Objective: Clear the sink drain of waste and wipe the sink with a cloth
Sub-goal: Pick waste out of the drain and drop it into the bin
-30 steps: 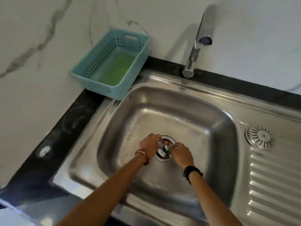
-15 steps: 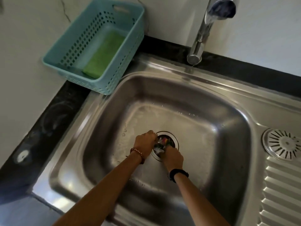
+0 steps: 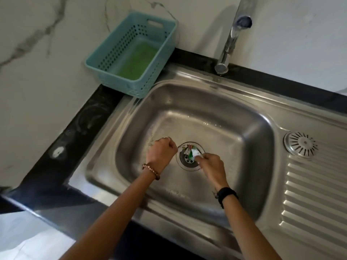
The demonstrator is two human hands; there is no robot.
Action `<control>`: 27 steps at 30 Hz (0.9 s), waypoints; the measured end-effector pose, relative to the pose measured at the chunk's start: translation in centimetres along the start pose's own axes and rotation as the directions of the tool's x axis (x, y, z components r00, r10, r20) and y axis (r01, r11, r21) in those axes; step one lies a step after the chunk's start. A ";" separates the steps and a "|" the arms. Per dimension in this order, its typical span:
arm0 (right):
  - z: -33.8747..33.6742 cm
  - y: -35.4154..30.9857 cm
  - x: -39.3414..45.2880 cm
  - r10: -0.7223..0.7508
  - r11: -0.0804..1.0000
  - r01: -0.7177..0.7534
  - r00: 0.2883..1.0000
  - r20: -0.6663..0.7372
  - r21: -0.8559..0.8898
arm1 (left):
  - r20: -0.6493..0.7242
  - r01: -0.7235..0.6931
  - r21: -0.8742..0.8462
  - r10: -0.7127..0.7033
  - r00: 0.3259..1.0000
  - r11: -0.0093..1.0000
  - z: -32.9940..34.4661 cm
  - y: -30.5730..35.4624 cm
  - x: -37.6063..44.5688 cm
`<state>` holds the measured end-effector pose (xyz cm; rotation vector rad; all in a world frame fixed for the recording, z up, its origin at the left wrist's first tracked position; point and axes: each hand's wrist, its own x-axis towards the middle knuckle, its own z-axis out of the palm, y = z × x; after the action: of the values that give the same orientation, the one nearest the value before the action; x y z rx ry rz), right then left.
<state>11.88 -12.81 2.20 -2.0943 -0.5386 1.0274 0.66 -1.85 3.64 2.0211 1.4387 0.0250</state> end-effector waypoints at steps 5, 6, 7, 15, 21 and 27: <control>1.5 -4.0 -7.6 0.065 0.926 -0.096 0.993 0.097 0.365 | -0.050 0.078 -0.327 -0.099 0.994 0.942 -5.0 -2.4 -7.5; 2.6 -4.6 -9.5 0.045 0.908 -0.099 0.989 0.140 0.406 | -0.084 0.077 -0.378 -0.117 0.990 0.923 -6.1 -3.5 -9.5; 3.8 -5.2 -11.6 0.017 0.901 -0.090 0.985 0.173 0.424 | -0.145 0.061 -0.399 -0.129 0.981 0.915 -7.2 -4.8 -11.8; 18.2 -3.8 -27.4 -0.321 0.947 0.277 0.811 0.489 0.162 | -0.424 0.181 -0.539 -0.450 0.786 0.823 -10.8 -22.2 -31.9; 30.9 1.4 -33.1 -0.393 0.763 0.637 0.595 0.702 -0.113 | -0.326 0.397 -0.680 -0.740 0.589 0.616 -6.6 -33.7 -40.0; 43.5 11.8 -30.3 -0.217 0.559 0.779 0.468 0.857 -0.284 | 0.229 0.247 -0.960 -0.869 0.438 -0.129 3.7 -45.7 -39.3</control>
<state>-40.52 -21.01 -9.71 -1.6344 -2.1649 1.3917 -51.97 -28.52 -9.22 0.0456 1.8420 0.9229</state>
